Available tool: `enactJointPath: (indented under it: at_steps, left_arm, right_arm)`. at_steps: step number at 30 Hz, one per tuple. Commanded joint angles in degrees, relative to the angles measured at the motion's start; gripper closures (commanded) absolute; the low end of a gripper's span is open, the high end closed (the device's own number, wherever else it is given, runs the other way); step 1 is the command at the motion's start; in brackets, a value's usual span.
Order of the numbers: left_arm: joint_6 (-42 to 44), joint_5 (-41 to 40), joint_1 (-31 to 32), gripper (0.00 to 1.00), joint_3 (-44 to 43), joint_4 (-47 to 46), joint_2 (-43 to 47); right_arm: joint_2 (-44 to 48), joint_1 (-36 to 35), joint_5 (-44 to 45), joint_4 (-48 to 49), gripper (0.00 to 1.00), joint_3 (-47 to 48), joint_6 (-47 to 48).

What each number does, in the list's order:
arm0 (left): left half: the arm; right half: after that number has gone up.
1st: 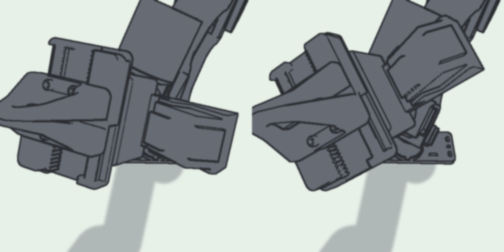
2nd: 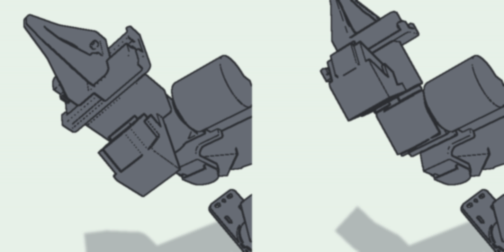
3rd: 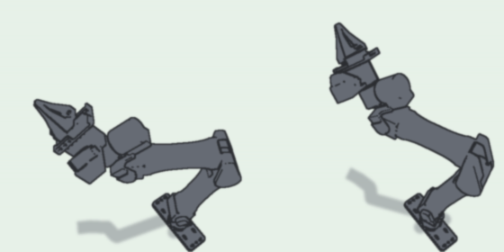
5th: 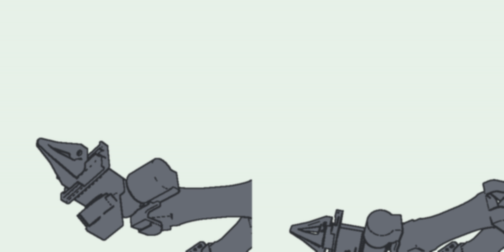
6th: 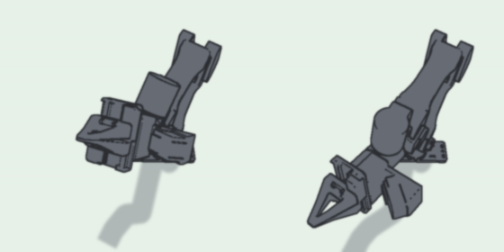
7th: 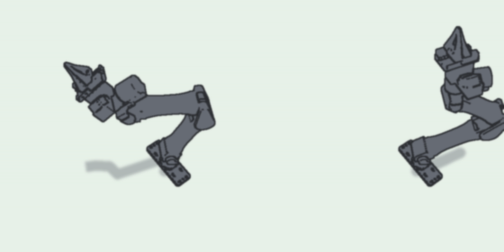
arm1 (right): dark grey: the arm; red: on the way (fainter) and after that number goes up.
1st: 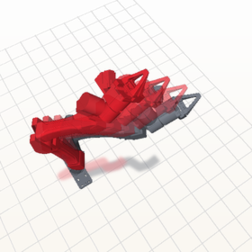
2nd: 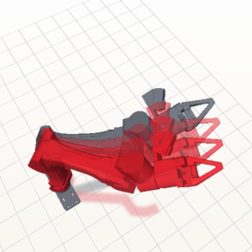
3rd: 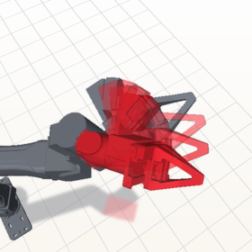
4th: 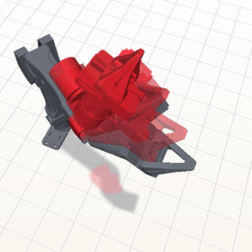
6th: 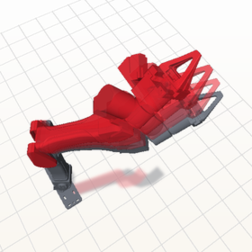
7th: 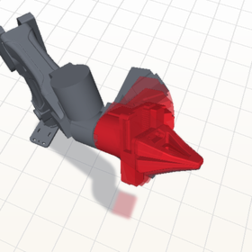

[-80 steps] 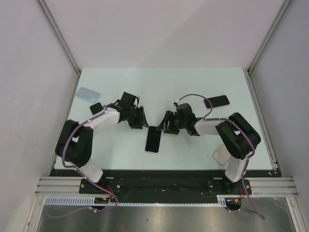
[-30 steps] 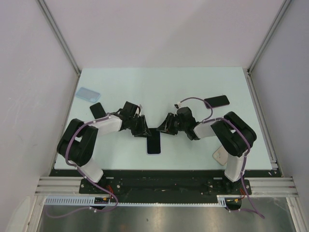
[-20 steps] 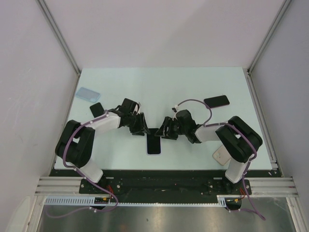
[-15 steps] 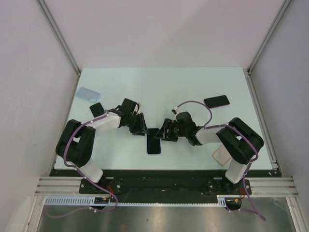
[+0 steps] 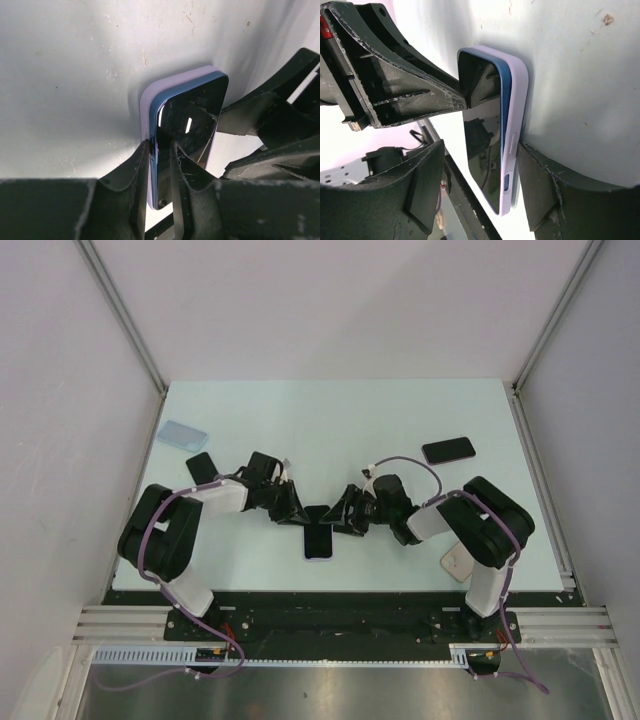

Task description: Put the phone into the phone case

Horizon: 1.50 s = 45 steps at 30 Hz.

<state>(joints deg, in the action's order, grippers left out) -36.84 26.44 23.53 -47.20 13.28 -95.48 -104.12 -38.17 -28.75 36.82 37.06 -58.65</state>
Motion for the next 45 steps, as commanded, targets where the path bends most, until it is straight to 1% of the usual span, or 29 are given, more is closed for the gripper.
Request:
enactJointPath:
  at_steps: [1, 8, 13, 19, 20, 22, 23, 24, 26, 27, 28, 29, 30, 31, 32, 33, 34, 35, 36, 37, 38, 40, 41, 42, 45]
  left_arm:
    - [-2.4, 6.5, 1.3, 0.76, 3.5, -3.8, 0.2]
    - [-2.7, 7.2, 1.2, 0.76, 4.9, -3.9, 1.3]
    - [-3.7, 9.1, 1.2, 0.76, 5.6, -5.0, 1.7]
    - [-5.5, 10.0, 1.3, 0.75, 6.9, -7.1, 2.4]
    - [-6.0, 10.2, 1.3, 0.74, 7.9, -8.0, 2.7]
    - [-7.0, 10.4, 1.2, 0.73, 8.9, -9.5, 3.9]
    - [-6.9, 10.6, 1.3, 0.71, 9.3, -9.5, 4.4]
    - [-5.6, 10.5, 1.2, 0.69, 9.2, -9.3, 6.3]
    - [-3.4, 9.4, 0.1, 0.65, 7.8, -5.7, 8.6]
    - [-1.8, 9.7, -0.7, 0.60, 7.4, -4.7, 11.6]
    - [-1.3, 10.6, -2.9, 0.56, 7.0, -3.9, 13.4]
    - [-0.9, 13.4, -4.2, 0.52, 6.6, -3.9, 15.3]
    - [0.2, 14.9, -5.4, 0.43, 6.2, -3.8, 19.2]
    - [1.0, 16.4, -7.5, 0.39, 5.8, -3.3, 20.9]
    - [1.8, 18.9, -8.3, 0.35, 4.5, -2.9, 22.6]
    - [2.8, 20.6, -9.1, 0.27, 4.0, -2.6, 25.4]
    - [3.3, 22.1, -10.0, 0.25, 3.4, -2.6, 26.7]
    - [3.4, 24.7, -10.3, 0.24, 2.6, -2.6, 27.6]
    - [3.7, 25.7, -10.7, 0.23, 2.3, -3.3, 29.4]
    - [3.5, 26.3, -10.9, 0.22, 2.0, -3.9, 30.2]
    - [3.0, 27.0, -11.0, 0.22, 2.1, -4.8, 30.9]
    - [0.1, 30.8, -11.0, 0.22, 2.8, -10.8, 32.5]
    - [-3.4, 32.1, -11.0, 0.22, 4.0, -13.0, 32.8]
    - [-5.2, 33.9, -11.0, 0.23, 4.7, -19.6, 33.4]
    - [-7.5, 34.7, -11.0, 0.25, 5.4, -22.8, 33.1]
  right_arm:
    - [-4.2, 0.5, -6.7, 19.9, 0.38, -1.3, -8.8]
    - [-6.5, 1.2, -7.2, 23.4, 0.46, -3.0, -9.6]
    - [-7.5, 1.6, -7.6, 25.1, 0.48, -3.0, -9.3]
    - [-9.2, 2.2, -7.6, 25.1, 0.57, -2.8, -6.5]
    - [-9.7, 2.7, -7.8, 25.3, 0.62, -2.9, -5.7]
    - [-10.4, 3.1, -9.5, 26.6, 0.67, -2.9, -5.4]
    - [-10.4, 3.5, -10.2, 27.2, 0.76, -3.0, -5.3]
    - [-10.2, 3.7, -10.8, 27.7, 0.81, -3.1, -5.2]
    - [-8.7, 4.3, -13.7, 29.4, 0.92, -3.3, -5.4]
    - [-7.8, 4.7, -14.8, 30.1, 0.94, -3.5, -6.5]
    - [-6.8, 4.8, -17.5, 31.6, 0.96, -3.5, -6.9]
    - [-4.0, 5.0, -18.9, 32.1, 0.99, -3.4, -7.2]
    - [-2.6, 5.4, -20.0, 32.3, 1.00, -3.4, -7.3]
    - [-1.0, 5.4, -22.1, 33.0, 1.00, -3.3, -7.4]
    - [1.4, 5.6, -23.1, 33.6, 1.00, -3.3, -7.7]
    - [2.6, 5.7, -24.1, 34.5, 1.00, -3.3, -8.4]
    - [3.5, 5.7, -26.0, 38.6, 1.00, -3.3, -11.2]
    - [4.5, 5.8, -26.9, 41.5, 1.00, -3.4, -13.2]
    - [4.7, 6.2, -28.2, 45.0, 1.00, -3.3, -15.7]
    - [4.9, 6.5, -28.5, 52.6, 1.00, -3.2, -19.0]
    - [5.0, 6.7, -28.8, 54.4, 1.00, -2.9, -23.3]
    - [6.8, 6.7, -29.9, 54.3, 1.00, -2.3, -24.1]
    - [7.5, 6.7, -30.3, 54.4, 1.00, -2.3, -24.5]
    - [9.1, 6.5, -30.8, 54.4, 1.00, -2.3, -24.4]
    - [11.2, 6.6, -31.7, 54.4, 1.00, -1.7, -25.5]
